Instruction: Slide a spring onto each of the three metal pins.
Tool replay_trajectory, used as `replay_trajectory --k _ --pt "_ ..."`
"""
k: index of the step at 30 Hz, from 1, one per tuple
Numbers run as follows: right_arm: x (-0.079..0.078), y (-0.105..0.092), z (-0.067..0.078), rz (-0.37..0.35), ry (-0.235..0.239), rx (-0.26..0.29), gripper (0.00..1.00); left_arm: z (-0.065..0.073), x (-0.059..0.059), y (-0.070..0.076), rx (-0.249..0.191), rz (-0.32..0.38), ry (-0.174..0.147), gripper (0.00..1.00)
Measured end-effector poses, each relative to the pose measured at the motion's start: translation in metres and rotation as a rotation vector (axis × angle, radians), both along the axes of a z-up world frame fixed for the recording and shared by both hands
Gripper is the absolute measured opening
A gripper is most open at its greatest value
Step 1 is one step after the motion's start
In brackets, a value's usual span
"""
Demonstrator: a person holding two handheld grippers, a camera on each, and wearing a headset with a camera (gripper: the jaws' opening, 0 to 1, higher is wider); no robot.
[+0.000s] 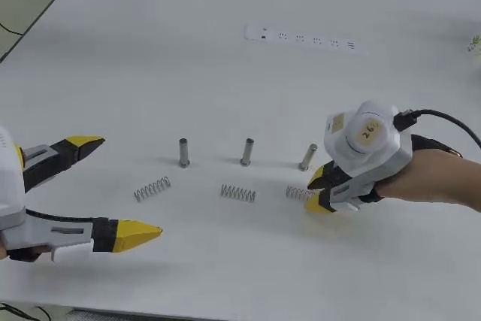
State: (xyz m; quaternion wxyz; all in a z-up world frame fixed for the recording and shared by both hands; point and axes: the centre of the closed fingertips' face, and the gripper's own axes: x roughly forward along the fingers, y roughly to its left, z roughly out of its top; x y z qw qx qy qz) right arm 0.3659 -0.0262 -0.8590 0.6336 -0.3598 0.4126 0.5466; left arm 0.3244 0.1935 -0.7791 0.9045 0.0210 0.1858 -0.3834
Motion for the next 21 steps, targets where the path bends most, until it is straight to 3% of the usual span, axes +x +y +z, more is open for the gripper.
replay_trajectory --k 12,21 --pt "0.0013 -0.005 -0.0068 0.023 -0.01 -0.027 0.08 0.0009 -0.0016 0.001 -0.002 0.006 0.0 0.98" --pt "0.001 -0.0064 -0.0064 0.043 -0.029 -0.022 0.08 0.002 -0.0051 -0.0035 -0.003 -0.005 0.002 0.98"
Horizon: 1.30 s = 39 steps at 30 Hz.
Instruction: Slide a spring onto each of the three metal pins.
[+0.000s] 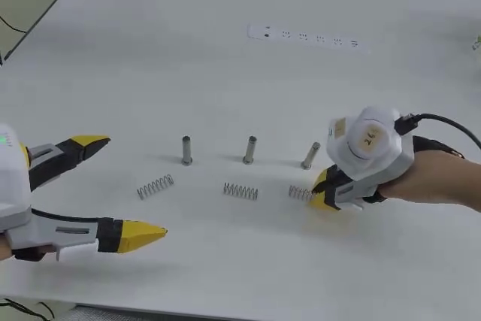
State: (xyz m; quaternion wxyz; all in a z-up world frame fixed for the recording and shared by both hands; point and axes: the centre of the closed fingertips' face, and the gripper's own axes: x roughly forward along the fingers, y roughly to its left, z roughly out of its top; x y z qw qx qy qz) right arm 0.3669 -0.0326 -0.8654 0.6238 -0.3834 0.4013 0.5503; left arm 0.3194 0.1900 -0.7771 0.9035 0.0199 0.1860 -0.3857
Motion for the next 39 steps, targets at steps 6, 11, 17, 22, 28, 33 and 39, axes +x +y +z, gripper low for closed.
replay_trajectory --k 6,11,17,22,28,33,39 --pt "-0.005 0.003 0.011 0.0 -0.006 0.019 0.08 0.002 -0.008 -0.003 -0.002 -0.013 0.003 0.98" --pt "-0.01 0.007 0.022 0.002 -0.009 0.04 0.08 0.001 -0.015 -0.008 -0.009 -0.026 0.012 0.97" --pt "-0.018 0.011 0.033 0.017 -0.016 0.049 0.08 0.001 -0.018 -0.015 -0.008 -0.051 0.008 0.95" --pt "-0.022 0.013 0.039 0.047 -0.036 0.041 0.08 0.006 -0.016 -0.019 -0.015 -0.063 -0.007 0.92" --pt "-0.027 0.018 0.045 0.066 -0.053 0.046 0.08 0.008 -0.016 -0.027 -0.021 -0.1 -0.005 0.86" --pt "-0.031 0.025 0.049 0.076 -0.052 0.057 0.08 0.009 -0.014 -0.038 -0.042 -0.139 -0.003 0.81" --pt "-0.035 0.033 0.053 0.086 -0.06 0.065 0.08 0.012 -0.014 -0.055 -0.072 -0.195 0.012 0.72"
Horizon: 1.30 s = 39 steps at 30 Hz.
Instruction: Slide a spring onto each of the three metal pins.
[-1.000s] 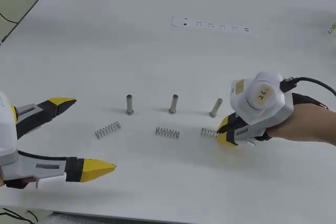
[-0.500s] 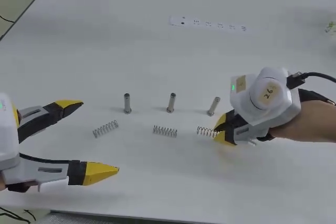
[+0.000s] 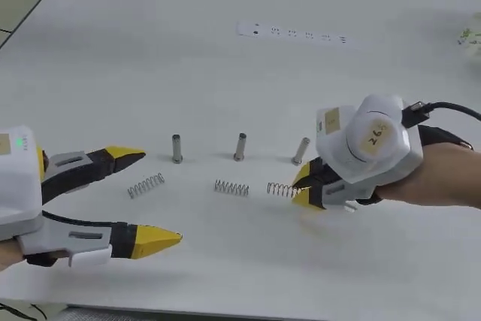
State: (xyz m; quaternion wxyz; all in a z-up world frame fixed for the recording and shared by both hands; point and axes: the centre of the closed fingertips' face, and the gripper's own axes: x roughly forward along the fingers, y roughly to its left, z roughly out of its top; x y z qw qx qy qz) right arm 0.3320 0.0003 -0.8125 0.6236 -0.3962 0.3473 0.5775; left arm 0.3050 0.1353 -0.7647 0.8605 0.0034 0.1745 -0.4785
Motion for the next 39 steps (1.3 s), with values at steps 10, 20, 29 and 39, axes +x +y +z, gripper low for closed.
replay_trajectory --k 10,20,29,39 --pt "-0.008 0.009 0.005 0.035 -0.01 -0.007 0.08 -0.007 0.005 -0.021 0.022 -0.095 0.007 0.6" --pt "-0.013 0.017 0.012 0.058 -0.021 0.004 0.08 -0.008 0.01 -0.056 0.044 -0.202 -0.006 0.5" --pt "-0.016 0.022 0.014 0.071 -0.028 0.009 0.08 -0.008 0.014 -0.081 0.035 -0.266 -0.015 0.4" --pt "-0.016 0.026 0.019 0.079 -0.036 0.017 0.08 -0.008 0.018 -0.095 -0.006 -0.286 -0.004 0.27"
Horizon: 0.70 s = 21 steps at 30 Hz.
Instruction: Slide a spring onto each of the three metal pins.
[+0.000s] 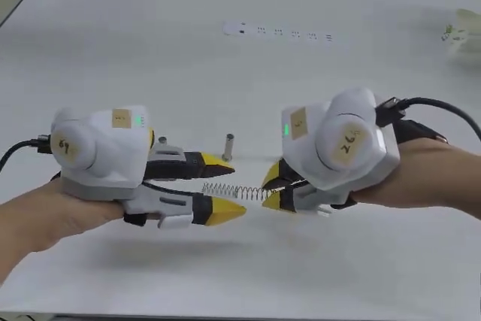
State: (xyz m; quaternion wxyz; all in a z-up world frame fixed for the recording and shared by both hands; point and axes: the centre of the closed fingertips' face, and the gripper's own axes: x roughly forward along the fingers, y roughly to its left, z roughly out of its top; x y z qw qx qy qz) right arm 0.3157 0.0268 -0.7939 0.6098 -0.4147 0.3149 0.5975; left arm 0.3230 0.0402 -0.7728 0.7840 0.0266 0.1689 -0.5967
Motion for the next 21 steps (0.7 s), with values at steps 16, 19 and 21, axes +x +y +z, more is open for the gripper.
replay_trajectory --k 16,19,21 --pt "-0.002 0.002 0.004 0.018 -0.011 0.01 0.08 -0.002 -0.006 -0.011 -0.006 -0.034 0.008 0.08" --pt "-0.003 0.002 0.005 0.016 -0.009 0.013 0.08 0.0 -0.006 -0.011 -0.01 -0.034 -0.005 0.05" --pt "-0.003 0.002 0.006 0.018 -0.01 0.014 0.08 0.001 -0.006 -0.011 -0.01 -0.036 -0.007 0.04"
